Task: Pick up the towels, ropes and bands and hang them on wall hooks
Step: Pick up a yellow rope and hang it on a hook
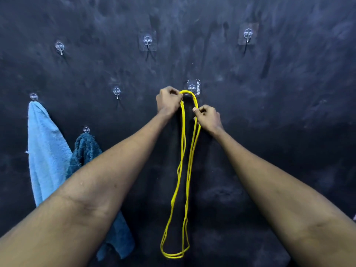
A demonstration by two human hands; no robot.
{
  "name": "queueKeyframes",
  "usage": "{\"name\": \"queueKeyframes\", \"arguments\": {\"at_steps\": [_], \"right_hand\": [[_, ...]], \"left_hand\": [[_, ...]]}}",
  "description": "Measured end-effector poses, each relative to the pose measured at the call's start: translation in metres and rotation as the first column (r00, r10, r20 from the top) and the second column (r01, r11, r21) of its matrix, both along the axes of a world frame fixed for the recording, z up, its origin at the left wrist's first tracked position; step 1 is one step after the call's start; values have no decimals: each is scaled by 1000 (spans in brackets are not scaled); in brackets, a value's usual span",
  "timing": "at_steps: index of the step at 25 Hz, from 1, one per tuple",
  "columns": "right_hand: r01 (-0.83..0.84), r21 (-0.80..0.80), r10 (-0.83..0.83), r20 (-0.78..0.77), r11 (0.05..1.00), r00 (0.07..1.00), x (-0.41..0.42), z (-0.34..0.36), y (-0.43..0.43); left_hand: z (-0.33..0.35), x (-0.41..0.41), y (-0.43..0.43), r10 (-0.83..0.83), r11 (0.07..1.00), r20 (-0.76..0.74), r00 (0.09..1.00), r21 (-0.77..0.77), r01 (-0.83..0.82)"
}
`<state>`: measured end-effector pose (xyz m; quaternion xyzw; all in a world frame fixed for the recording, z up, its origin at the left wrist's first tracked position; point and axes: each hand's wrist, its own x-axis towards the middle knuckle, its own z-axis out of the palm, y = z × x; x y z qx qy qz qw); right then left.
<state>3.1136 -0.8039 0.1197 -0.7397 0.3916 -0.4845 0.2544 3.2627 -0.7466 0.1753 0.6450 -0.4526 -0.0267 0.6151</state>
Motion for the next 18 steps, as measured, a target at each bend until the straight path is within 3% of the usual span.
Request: {"name": "queueKeyframes", "arguments": {"at_steps": [4, 6, 8, 10, 13, 15, 17, 18], "right_hand": [[99, -85, -78, 223, 992, 972, -6, 38, 7], [115, -130, -70, 312, 985, 948, -3, 76, 15], [20, -137, 28, 340, 990, 940, 3, 100, 26], [-227, -99, 245, 256, 969, 935, 10, 85, 35], [-584, 148, 596, -52, 798, 801, 19, -15, 59], [-584, 420, 711, -273, 695, 649, 16, -99, 70], [-426, 664, 769, -384, 614, 511, 9, -163, 83], [-345, 709, 765, -429, 615, 480, 8, -185, 85]], "left_hand": [[46, -7, 13, 13, 997, 137, 990, -78, -3], [68, -11, 15, -26, 988, 79, 997, -150, 38], [87, -13, 15, -129, 972, -103, 986, -212, 105], [97, -9, 24, -320, 922, -355, 878, -329, 203], [97, 5, 49, -525, 817, -556, 645, -541, 199], [90, 19, 63, -538, 788, -557, 632, -598, 144], [83, 39, 76, -507, 785, -578, 640, -617, 65], [80, 49, 82, -482, 786, -601, 637, -618, 11]]}}
